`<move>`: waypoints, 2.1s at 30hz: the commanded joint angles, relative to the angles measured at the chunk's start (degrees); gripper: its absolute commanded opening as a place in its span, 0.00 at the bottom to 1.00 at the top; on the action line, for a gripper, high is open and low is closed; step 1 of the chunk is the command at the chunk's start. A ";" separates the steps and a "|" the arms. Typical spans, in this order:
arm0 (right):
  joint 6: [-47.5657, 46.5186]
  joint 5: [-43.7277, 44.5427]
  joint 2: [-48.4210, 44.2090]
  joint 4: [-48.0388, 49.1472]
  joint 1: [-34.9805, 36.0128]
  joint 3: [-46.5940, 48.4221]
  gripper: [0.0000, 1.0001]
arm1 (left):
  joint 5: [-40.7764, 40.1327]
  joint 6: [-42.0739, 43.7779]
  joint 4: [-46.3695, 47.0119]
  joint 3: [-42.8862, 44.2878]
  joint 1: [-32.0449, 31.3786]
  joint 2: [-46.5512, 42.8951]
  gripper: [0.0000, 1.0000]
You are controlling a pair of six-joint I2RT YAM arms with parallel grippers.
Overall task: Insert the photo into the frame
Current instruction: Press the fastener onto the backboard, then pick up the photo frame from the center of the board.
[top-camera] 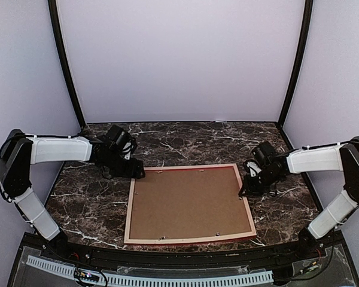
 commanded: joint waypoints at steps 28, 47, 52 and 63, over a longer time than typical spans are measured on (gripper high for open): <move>-2.13 4.40 8.51 0.96 -0.32 10.65 0.00 | -1.69 14.01 -0.05 13.67 -8.50 7.43 0.82; 2.11 3.74 -2.54 0.44 1.19 1.86 0.60 | -4.16 10.84 3.06 6.00 -16.53 -0.99 0.82; 4.80 4.93 -7.31 0.14 3.26 -3.66 0.58 | -4.26 11.20 2.81 5.75 -16.57 -2.06 0.82; 6.04 8.83 -5.32 2.20 6.05 -7.56 0.31 | -2.64 11.34 6.12 2.95 -17.41 -5.06 0.82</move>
